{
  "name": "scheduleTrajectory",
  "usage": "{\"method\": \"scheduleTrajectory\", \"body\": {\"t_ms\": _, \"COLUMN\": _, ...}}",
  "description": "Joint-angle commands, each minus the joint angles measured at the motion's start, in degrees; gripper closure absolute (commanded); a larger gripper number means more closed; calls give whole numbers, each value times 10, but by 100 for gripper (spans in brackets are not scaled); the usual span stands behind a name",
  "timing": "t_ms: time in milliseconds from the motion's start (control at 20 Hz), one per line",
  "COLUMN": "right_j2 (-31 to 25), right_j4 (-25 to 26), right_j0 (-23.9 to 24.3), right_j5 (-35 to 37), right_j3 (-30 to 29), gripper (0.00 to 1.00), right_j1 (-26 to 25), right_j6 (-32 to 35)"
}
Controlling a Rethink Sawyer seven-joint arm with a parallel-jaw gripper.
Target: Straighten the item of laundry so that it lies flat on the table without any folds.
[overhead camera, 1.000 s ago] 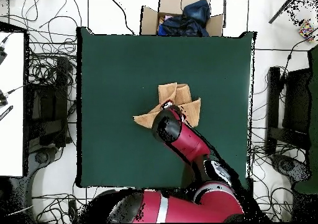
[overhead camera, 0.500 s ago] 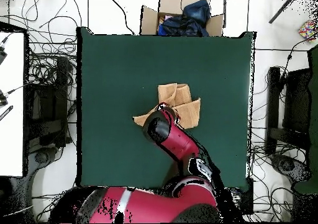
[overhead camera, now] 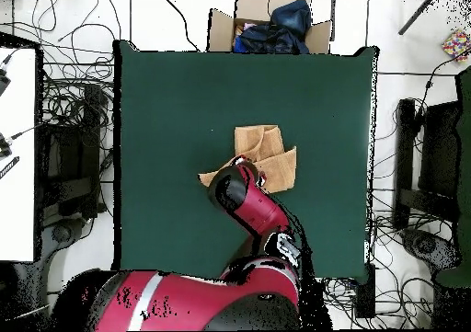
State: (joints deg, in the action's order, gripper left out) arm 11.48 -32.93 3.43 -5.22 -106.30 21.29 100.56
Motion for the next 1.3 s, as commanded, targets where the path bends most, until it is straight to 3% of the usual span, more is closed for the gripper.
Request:
{"method": "scheduleTrajectory", "body": {"t_ms": 50, "right_j2": 43, "right_j4": -36, "right_j0": -27, "right_j5": 137, "right_j3": 33, "gripper": 0, "right_j1": -26, "right_j6": 109}}
{"method": "scheduleTrajectory", "body": {"t_ms": 300, "right_j2": 31, "right_j4": -22, "right_j0": -15, "right_j5": 131, "right_j3": 34, "gripper": 0, "right_j1": -25, "right_j6": 117}}
{"method": "scheduleTrajectory", "body": {"t_ms": 700, "right_j2": 44, "right_j4": -16, "right_j0": -21, "right_j5": 185, "right_j3": 41, "gripper": 0, "right_j1": -26, "right_j6": 122}}
{"method": "scheduleTrajectory", "body": {"t_ms": 1300, "right_j2": 11, "right_j4": -12, "right_j0": -2, "right_j5": 194, "right_j3": 35, "gripper": 0, "right_j1": -28, "right_j6": 121}}
